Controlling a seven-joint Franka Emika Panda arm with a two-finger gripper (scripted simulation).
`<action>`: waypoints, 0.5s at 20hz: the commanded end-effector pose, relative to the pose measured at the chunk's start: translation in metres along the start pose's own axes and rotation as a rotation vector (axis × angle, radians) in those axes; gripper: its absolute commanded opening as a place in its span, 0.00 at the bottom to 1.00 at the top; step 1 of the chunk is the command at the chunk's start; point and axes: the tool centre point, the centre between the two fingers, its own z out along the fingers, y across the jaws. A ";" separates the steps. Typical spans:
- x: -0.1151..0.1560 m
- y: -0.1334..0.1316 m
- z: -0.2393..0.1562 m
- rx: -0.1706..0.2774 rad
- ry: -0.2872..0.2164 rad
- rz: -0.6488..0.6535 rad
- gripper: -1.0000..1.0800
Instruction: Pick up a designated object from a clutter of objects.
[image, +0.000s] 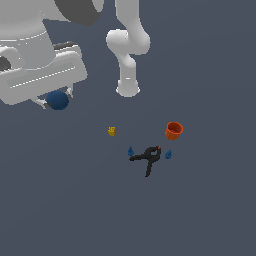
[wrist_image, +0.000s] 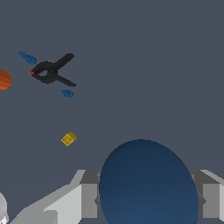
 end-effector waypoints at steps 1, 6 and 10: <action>-0.001 -0.002 -0.018 0.001 -0.001 0.000 0.00; -0.002 -0.005 -0.041 0.001 -0.001 -0.001 0.00; -0.002 -0.005 -0.050 0.001 -0.001 -0.001 0.00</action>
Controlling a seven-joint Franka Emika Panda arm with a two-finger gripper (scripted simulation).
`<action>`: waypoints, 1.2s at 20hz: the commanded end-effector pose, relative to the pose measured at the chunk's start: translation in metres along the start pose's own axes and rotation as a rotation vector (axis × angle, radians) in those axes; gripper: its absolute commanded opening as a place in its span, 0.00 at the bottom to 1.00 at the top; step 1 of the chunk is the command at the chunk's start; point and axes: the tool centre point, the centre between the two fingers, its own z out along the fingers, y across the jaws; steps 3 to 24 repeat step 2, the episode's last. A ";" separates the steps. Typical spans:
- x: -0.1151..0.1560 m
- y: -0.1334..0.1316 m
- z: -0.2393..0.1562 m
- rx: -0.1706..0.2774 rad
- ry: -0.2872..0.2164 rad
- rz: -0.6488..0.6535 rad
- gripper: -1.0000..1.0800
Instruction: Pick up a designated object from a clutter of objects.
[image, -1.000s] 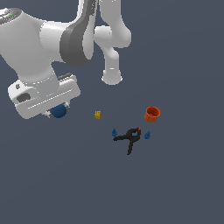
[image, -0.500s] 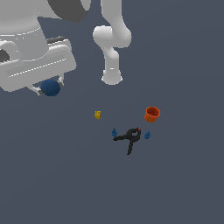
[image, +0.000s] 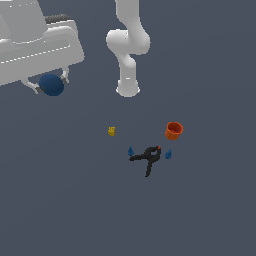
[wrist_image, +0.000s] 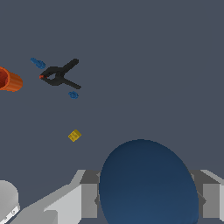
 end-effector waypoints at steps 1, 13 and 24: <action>0.000 0.000 -0.004 0.000 0.000 0.000 0.00; 0.000 0.000 -0.004 0.000 0.000 0.000 0.00; 0.000 0.000 -0.004 0.000 0.000 0.000 0.00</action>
